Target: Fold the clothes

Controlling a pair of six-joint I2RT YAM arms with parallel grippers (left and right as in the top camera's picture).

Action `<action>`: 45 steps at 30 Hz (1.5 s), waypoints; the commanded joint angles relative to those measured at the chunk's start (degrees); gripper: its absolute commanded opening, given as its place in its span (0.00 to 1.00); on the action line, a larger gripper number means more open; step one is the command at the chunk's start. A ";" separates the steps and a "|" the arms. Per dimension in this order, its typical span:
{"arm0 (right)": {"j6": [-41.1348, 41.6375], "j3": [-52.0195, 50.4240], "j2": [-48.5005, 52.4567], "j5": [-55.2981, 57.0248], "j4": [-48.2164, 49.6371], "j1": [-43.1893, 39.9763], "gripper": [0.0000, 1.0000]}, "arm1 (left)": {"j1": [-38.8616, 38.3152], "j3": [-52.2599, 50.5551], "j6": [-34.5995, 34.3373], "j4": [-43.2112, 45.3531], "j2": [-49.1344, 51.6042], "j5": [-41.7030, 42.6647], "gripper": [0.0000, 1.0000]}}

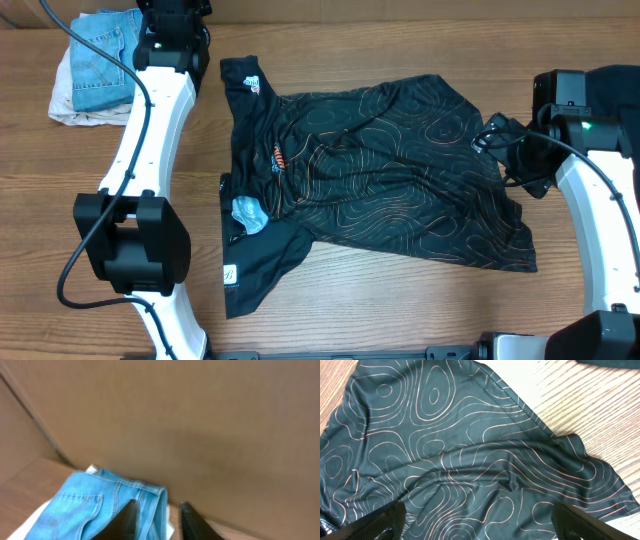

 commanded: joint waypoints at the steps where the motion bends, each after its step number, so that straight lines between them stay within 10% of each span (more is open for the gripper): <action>1: -0.20 -0.20 0.37 -0.28 0.33 -0.22 0.97 | -1.42 1.09 0.92 -9.05 0.33 5.31 0.41; 13: -0.20 -0.20 0.39 -0.31 0.31 -0.22 0.97 | -2.67 -2.91 -4.42 -34.05 3.98 32.26 0.52; 25: -0.22 -0.20 0.37 -0.28 0.22 -0.22 0.97 | -2.64 -2.93 -5.38 -36.61 14.78 33.70 0.22; 45: -1.31 -0.20 0.37 -0.28 1.01 -0.22 0.97 | -2.54 -2.93 -5.51 -32.63 18.56 28.41 0.12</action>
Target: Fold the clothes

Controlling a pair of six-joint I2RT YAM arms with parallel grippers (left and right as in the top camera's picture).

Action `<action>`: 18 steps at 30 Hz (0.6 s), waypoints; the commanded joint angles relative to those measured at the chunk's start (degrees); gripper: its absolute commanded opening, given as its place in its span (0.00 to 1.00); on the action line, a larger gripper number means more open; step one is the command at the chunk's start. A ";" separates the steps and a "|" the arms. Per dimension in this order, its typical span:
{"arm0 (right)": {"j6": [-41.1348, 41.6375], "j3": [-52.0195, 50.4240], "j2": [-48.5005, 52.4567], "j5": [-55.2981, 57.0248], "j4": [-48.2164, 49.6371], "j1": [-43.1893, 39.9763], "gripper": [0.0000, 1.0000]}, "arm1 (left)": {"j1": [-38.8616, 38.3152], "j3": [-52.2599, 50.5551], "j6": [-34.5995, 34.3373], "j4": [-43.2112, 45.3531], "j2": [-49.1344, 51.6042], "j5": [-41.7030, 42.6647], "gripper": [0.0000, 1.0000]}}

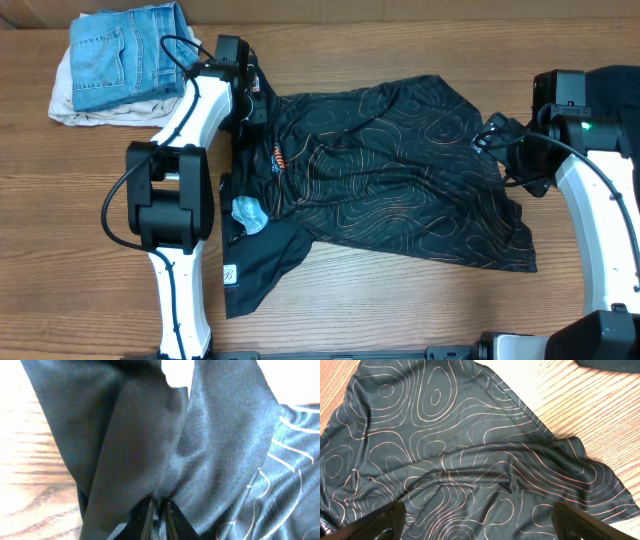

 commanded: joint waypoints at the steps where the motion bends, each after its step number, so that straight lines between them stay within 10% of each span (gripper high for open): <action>1: -0.59 -0.09 0.37 -0.26 0.57 -0.22 0.97 | 0.09 -0.15 -0.63 1.05 1.73 -3.65 0.11; 18: -0.59 -0.09 0.37 -0.26 1.11 -0.22 0.86 | 3.82 0.57 -0.26 8.09 8.74 -14.91 0.11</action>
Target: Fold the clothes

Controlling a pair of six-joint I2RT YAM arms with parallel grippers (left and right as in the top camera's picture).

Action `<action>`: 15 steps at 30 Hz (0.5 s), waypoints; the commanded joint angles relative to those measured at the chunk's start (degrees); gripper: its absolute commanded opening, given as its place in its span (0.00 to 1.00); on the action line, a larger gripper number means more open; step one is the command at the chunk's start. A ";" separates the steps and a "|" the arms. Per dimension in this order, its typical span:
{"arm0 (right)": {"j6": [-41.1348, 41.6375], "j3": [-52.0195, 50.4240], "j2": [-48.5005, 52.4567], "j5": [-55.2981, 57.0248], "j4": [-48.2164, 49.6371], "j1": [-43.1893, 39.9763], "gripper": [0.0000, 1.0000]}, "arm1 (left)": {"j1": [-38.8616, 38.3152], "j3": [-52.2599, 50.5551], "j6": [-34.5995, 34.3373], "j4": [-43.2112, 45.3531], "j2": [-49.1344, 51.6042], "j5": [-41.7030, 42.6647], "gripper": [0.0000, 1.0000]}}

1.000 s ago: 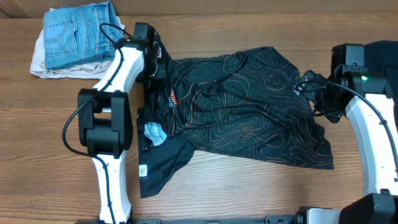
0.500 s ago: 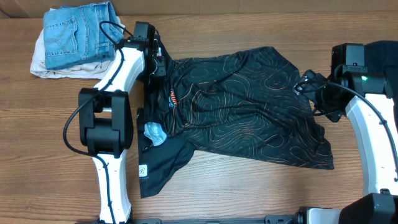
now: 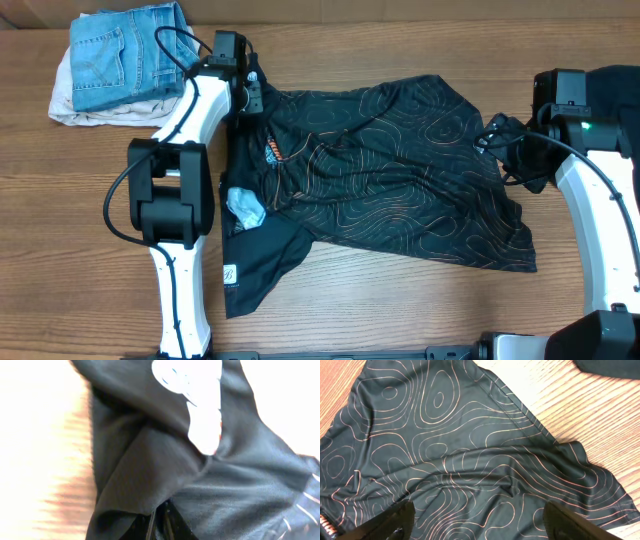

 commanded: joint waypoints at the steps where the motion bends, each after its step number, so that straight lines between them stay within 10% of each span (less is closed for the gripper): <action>1: -0.04 -0.09 0.35 -0.31 0.31 -0.22 0.85 | 3.28 -1.14 0.15 1.20 5.73 -10.47 0.11; 11: -0.02 -0.09 0.35 -0.33 -0.09 -0.22 0.85 | 7.54 8.00 5.05 3.85 5.73 -13.57 0.17; 15: -0.02 -0.09 0.35 -0.33 -0.28 -0.22 0.85 | 6.12 18.03 7.21 -1.38 5.73 -11.58 0.48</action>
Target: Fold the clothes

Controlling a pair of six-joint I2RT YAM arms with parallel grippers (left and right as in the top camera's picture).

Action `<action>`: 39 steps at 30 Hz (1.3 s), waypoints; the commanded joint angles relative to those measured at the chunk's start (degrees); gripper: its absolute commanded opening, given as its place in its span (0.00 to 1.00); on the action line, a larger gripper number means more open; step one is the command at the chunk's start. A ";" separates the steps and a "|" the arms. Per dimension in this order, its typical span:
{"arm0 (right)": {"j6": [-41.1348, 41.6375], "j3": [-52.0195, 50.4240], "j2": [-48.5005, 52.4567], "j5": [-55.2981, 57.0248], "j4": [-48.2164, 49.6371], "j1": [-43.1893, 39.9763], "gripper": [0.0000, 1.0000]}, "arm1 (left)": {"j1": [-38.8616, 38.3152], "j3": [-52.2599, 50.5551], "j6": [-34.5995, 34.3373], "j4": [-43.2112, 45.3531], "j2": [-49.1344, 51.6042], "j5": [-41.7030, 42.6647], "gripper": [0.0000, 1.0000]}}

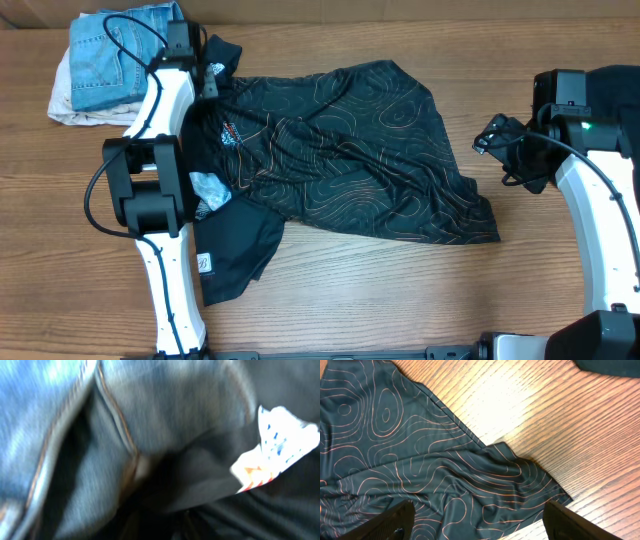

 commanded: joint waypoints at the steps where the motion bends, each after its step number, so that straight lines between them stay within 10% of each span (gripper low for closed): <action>1: -0.04 -0.09 0.35 -0.28 -0.15 -0.22 0.85 | -2.43 12.22 3.13 -5.35 0.70 0.17 0.53; 6: -0.02 -0.22 0.37 -0.28 -0.90 -0.22 0.84 | -5.60 25.86 2.69 -15.72 0.31 1.09 0.77; 11: 0.00 -2.97 0.42 -0.31 0.48 -0.22 0.44 | -8.98 37.53 -2.75 -31.98 0.04 5.53 0.78; 14: -0.02 -5.20 0.46 -0.52 2.34 -0.22 0.32 | -10.49 40.94 -5.81 -42.47 0.02 8.85 0.70; 17: -0.04 -7.96 0.48 -5.07 5.68 -0.22 0.15 | -12.24 44.98 -8.20 -52.68 0.00 12.92 0.29; 19: -0.04 -8.28 0.48 -7.19 6.12 -0.22 0.06 | -12.72 47.17 -8.22 -55.58 0.00 13.55 0.24; 22: -0.04 -8.28 0.48 -7.78 5.79 -0.15 0.04 | -13.09 52.65 -8.68 -59.52 -0.26 14.53 0.04; 32: -0.04 -8.28 0.46 -7.80 3.85 -0.11 0.04 | -13.40 50.03 -10.71 -59.52 -16.61 16.94 0.04; 39: -0.04 -8.28 0.46 -7.80 3.50 -0.11 0.04 | -15.47 15.91 -14.93 -59.52 -43.23 11.63 0.04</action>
